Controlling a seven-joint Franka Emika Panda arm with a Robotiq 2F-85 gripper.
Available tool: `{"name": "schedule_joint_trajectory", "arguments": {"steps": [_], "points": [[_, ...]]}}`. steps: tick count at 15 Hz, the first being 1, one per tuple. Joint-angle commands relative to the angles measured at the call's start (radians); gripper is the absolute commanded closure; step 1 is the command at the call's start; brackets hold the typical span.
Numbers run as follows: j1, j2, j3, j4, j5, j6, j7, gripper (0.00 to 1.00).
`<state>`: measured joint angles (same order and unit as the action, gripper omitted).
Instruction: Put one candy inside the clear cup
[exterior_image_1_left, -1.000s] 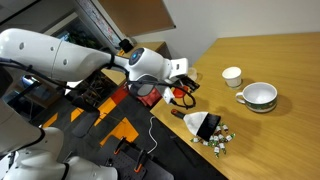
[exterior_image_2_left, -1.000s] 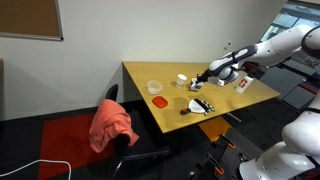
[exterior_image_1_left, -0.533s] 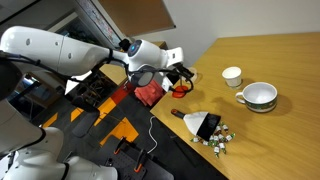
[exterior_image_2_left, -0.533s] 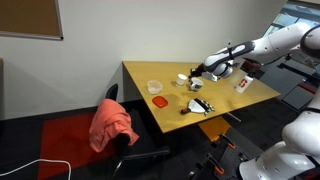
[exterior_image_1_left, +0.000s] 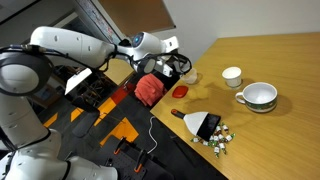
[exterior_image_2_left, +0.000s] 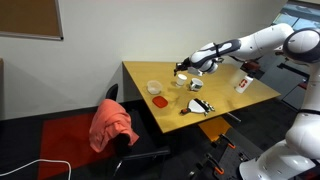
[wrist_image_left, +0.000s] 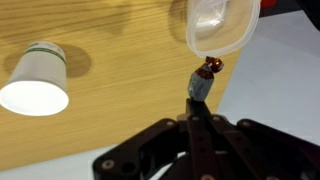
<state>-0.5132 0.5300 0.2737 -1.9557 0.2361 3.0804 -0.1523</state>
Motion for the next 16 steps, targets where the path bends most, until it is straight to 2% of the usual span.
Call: {"name": "schedule_joint_trajectory", "arguments": {"steps": [1, 4, 5, 11, 14, 16], "points": [[0.109, 0.091, -0.064, 0.097, -0.029, 0.025, 0.023, 1.00], [0.163, 0.146, -0.082, 0.144, -0.053, 0.035, 0.017, 1.00], [0.131, 0.106, -0.063, 0.096, -0.042, 0.010, 0.013, 1.00], [0.132, 0.122, -0.064, 0.103, -0.045, 0.010, 0.014, 0.98], [0.110, 0.172, -0.008, 0.150, -0.035, 0.030, 0.001, 1.00], [0.137, 0.198, -0.020, 0.182, -0.043, 0.034, 0.015, 1.00]]}}
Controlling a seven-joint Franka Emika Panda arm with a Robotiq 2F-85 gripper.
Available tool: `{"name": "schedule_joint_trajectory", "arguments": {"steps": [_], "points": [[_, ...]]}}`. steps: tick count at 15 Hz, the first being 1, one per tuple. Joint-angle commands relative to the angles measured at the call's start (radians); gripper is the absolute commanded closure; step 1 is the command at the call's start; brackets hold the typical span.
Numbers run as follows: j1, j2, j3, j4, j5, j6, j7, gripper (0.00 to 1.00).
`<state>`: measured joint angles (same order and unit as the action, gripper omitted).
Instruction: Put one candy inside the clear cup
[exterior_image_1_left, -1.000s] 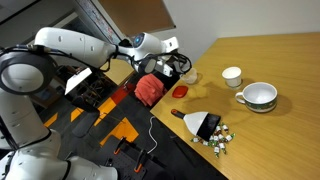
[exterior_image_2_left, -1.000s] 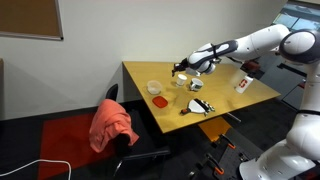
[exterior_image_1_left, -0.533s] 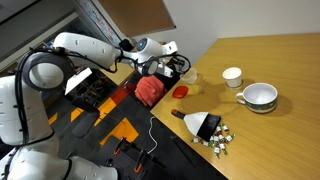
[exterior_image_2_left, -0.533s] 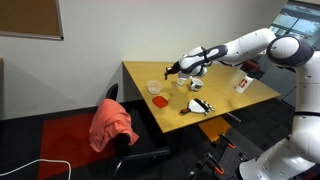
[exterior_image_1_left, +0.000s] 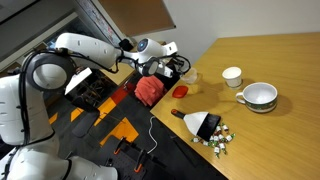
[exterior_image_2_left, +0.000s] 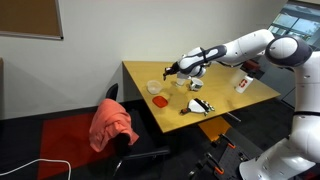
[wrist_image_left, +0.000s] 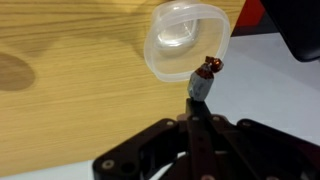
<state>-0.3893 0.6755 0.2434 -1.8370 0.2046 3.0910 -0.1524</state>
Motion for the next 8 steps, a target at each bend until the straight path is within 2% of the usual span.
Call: {"name": "schedule_joint_trajectory", "arguments": {"steps": [1, 4, 8], "points": [[0.035, 0.069, -0.008, 0.083, -0.016, 0.032, 0.024, 1.00], [0.084, 0.110, -0.056, 0.138, -0.023, 0.027, 0.049, 1.00], [0.178, 0.166, -0.169, 0.200, -0.038, 0.013, 0.099, 1.00]]}}
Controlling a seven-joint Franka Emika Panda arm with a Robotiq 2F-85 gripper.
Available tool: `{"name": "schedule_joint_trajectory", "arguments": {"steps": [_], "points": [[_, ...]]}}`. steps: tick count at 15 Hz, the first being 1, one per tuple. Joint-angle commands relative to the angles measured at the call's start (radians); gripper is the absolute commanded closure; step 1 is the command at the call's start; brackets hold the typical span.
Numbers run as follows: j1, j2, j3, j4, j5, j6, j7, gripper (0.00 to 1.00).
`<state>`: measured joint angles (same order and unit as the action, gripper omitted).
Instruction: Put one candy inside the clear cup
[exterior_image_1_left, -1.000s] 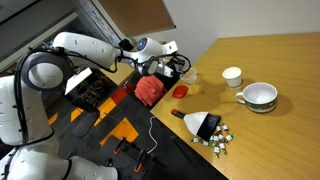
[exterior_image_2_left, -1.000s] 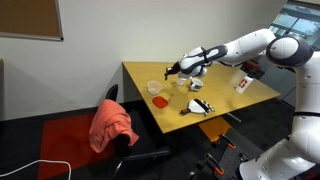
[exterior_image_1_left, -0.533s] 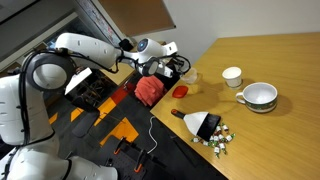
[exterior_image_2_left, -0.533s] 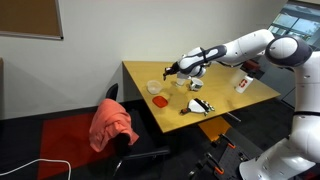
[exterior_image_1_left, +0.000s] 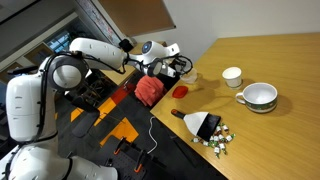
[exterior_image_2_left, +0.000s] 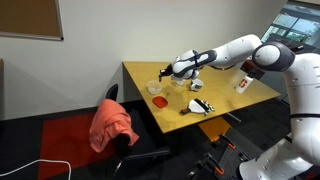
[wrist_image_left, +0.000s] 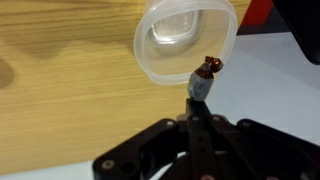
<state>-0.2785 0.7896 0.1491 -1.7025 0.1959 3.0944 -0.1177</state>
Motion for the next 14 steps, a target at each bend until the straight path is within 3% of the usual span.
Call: {"name": "schedule_joint_trajectory", "arguments": {"steps": [1, 8, 9, 10, 14], "points": [[0.088, 0.066, -0.100, 0.080, -0.034, 0.003, 0.077, 1.00], [0.162, 0.158, -0.182, 0.156, -0.064, -0.021, 0.126, 1.00], [0.165, 0.167, -0.183, 0.163, -0.065, -0.023, 0.125, 0.73], [0.166, 0.174, -0.182, 0.169, -0.065, -0.025, 0.124, 0.72], [0.156, 0.172, -0.159, 0.171, -0.062, -0.024, 0.116, 0.44]]}}
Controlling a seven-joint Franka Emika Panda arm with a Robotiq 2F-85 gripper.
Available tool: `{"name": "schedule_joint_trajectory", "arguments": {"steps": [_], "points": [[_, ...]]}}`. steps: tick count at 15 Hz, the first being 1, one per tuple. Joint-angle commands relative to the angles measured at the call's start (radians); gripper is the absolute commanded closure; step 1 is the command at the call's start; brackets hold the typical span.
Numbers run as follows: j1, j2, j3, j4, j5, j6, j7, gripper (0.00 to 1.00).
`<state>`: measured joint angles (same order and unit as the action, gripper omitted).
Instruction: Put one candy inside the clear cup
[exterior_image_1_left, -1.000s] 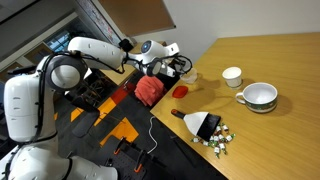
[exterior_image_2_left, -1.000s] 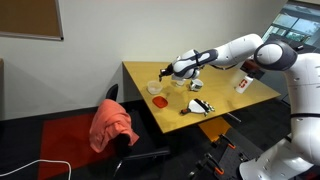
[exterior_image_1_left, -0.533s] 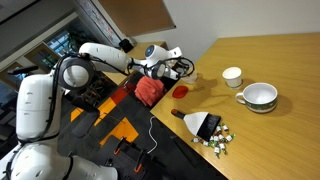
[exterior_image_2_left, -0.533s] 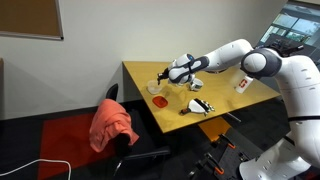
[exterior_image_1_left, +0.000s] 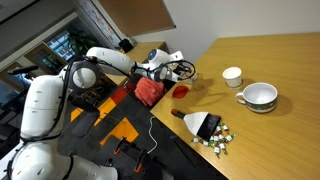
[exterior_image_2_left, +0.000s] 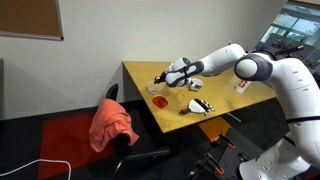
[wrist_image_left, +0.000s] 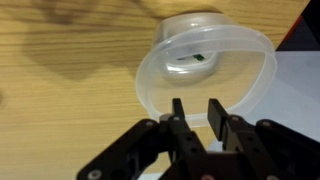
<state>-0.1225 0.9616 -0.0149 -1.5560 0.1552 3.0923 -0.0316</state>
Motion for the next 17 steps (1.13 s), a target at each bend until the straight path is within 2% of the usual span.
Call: {"name": "schedule_joint_trajectory", "arguments": {"steps": [1, 5, 6, 9, 13, 17], "points": [[-0.011, -0.021, 0.023, 0.003, -0.018, -0.019, 0.024, 0.35], [-0.066, -0.123, 0.105, -0.088, -0.010, -0.027, -0.002, 0.05], [-0.081, -0.163, 0.124, -0.125, -0.008, -0.049, -0.006, 0.01], [-0.073, -0.276, 0.099, -0.229, -0.009, -0.096, 0.008, 0.00], [-0.101, -0.440, 0.115, -0.384, -0.006, -0.173, -0.034, 0.00], [-0.037, -0.560, 0.027, -0.487, -0.036, -0.240, 0.001, 0.00]]}}
